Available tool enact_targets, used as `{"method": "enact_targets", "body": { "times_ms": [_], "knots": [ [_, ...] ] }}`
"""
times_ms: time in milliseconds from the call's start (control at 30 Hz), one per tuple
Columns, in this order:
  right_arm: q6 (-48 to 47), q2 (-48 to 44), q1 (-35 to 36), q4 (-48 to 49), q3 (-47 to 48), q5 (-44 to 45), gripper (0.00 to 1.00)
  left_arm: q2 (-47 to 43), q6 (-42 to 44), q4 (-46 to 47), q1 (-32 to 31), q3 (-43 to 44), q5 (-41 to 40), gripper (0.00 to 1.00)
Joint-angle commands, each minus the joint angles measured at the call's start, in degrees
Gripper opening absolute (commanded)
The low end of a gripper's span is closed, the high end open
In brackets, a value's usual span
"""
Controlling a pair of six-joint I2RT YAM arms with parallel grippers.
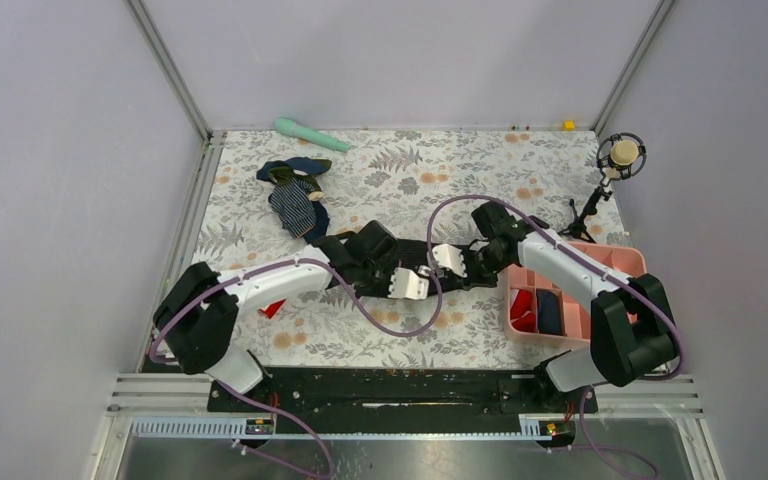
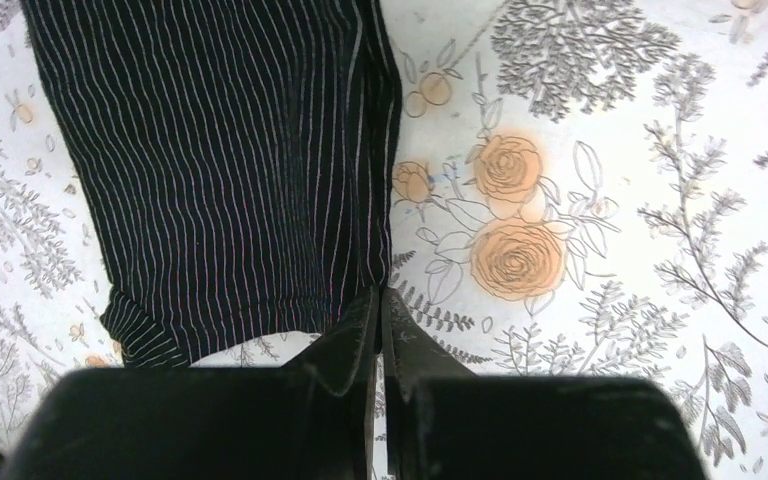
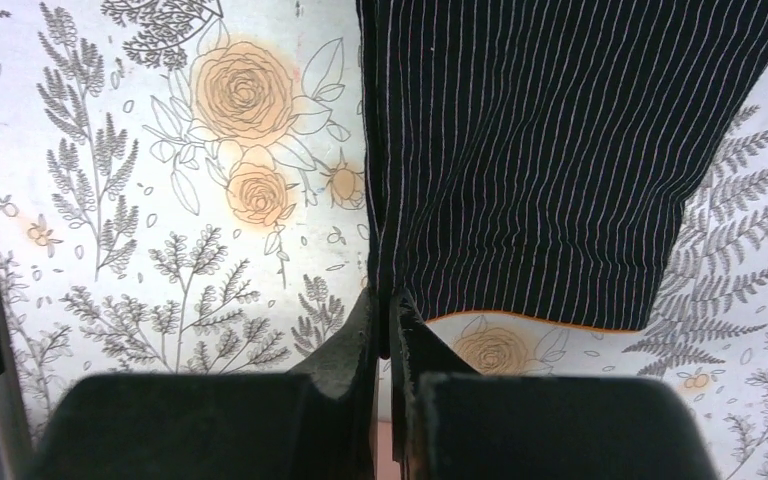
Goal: Roll the underwear
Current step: Fold the underwear at the center of the board.
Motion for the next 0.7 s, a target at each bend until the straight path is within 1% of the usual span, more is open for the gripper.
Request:
{"method": "enact_targets", "body": {
  "times_ms": [0, 167, 267, 533, 667],
  "knots": [
    [2.0, -1.2, 0.2, -6.3, 3.1, -1.4, 0.0, 0.1, 7.9, -7.2, 2.0, 4.2, 8.5, 0.0],
    [3.7, 0.9, 0.2, -10.2, 6.1, -2.1, 0.0, 3.3, 12.1, -13.9, 3.9, 9.2, 13.5, 0.0],
    [4.0, 3.3, 0.2, -12.8, 9.3, -2.3, 0.0, 4.8, 14.5, -15.7, 5.5, 12.0, 14.0, 0.0],
    [5.4, 12.9, -1.3, -19.1, 19.8, -2.6, 0.0, 13.2, 20.2, -20.7, 12.2, 23.2, 15.6, 0.0],
    [4.8, 18.9, -3.0, -23.9, 27.3, -3.5, 0.0, 16.8, 22.3, -21.5, 14.5, 27.5, 16.3, 0.0]
  ]
}}
